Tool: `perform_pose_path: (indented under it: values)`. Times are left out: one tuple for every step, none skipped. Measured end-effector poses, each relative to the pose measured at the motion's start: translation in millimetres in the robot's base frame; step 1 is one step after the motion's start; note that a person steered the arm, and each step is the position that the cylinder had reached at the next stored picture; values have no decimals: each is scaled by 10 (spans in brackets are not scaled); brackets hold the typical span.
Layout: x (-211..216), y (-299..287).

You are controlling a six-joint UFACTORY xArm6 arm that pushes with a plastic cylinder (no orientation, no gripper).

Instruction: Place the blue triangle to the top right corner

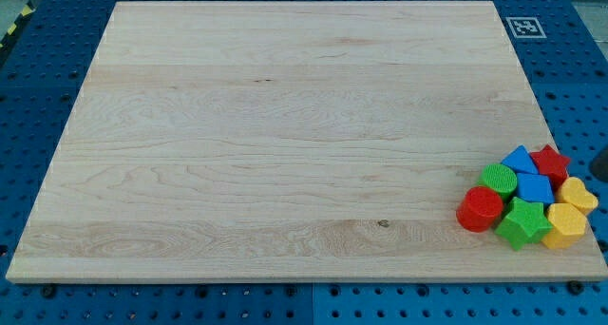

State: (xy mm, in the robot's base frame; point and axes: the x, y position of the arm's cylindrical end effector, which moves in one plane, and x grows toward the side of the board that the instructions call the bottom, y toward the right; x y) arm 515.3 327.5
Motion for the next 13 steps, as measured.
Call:
perform_pose_path:
  values:
    - [97, -217]
    - [120, -631]
    - [-84, -1249]
    - [-398, -1848]
    - [-598, -2103]
    - [-579, -2114]
    - [-1046, -2015]
    - [-1138, -1944]
    - [-965, -2092]
    - [-1374, -2108]
    - [-2048, -1825]
    - [-2072, -1558]
    - [-2000, -1637]
